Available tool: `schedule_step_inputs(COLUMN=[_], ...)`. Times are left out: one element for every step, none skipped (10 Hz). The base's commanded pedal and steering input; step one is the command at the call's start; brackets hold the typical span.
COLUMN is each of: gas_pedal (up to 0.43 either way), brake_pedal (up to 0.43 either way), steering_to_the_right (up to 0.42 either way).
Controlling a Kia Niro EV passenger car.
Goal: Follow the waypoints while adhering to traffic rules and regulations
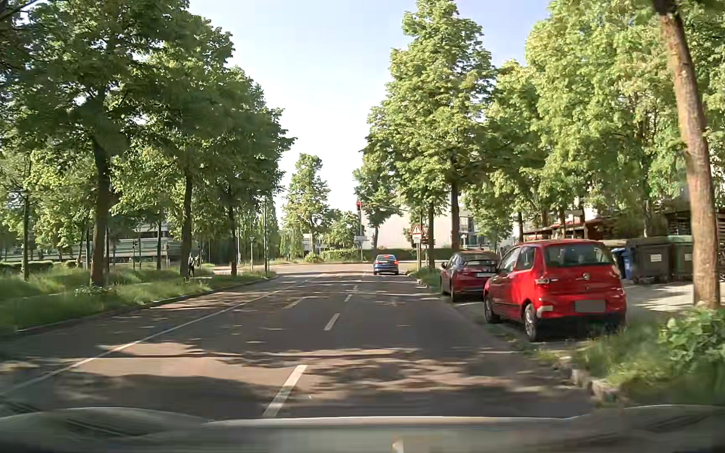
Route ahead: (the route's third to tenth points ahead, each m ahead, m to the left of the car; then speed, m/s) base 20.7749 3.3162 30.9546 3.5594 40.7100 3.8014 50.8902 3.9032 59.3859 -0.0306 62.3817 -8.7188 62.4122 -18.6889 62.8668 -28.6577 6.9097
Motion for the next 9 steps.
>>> schedule_step_inputs(gas_pedal=[0.087, 0.11, 0.11, 0.118, 0.118, 0.118, 0.11, 0.087, 0.067], brake_pedal=[0.0, 0.0, 0.0, 0.0, 0.0, 0.0, 0.0, 0.0, 0.0], steering_to_the_right=[-0.005, -0.006, -0.006, -0.007, -0.007, -0.009, -0.01, -0.01, -0.01])
